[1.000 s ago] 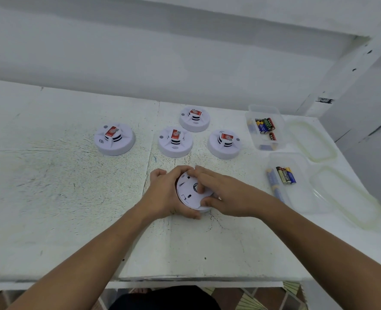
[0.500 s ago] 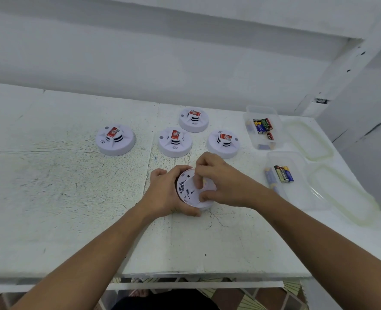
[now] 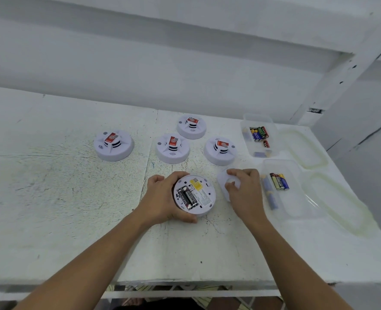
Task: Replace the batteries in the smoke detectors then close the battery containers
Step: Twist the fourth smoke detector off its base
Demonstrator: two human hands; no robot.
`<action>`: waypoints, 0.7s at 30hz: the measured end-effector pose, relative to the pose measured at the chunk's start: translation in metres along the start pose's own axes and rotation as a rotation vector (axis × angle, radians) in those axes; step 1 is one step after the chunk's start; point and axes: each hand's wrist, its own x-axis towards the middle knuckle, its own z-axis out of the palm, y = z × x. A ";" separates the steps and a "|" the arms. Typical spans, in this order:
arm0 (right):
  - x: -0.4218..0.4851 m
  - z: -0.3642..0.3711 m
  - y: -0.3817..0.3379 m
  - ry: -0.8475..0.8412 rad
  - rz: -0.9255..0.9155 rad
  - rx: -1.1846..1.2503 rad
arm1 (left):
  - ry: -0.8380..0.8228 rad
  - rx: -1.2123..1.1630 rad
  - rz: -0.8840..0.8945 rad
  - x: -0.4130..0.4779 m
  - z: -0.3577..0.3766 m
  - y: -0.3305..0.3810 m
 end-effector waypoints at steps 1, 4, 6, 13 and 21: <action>-0.002 0.003 0.003 0.005 -0.025 -0.049 | -0.003 0.001 0.001 0.000 0.000 0.000; -0.007 0.011 0.012 0.067 -0.090 -0.196 | 0.004 -0.001 0.003 0.000 0.000 0.001; -0.009 0.015 0.017 0.131 -0.095 -0.324 | 0.012 -0.008 0.004 0.000 0.000 0.001; 0.003 0.007 0.015 -0.048 -0.012 -0.448 | -0.017 0.012 -0.003 0.001 0.000 -0.002; -0.001 -0.002 -0.043 -0.288 -0.243 0.030 | -0.003 -0.002 0.016 0.001 -0.001 0.001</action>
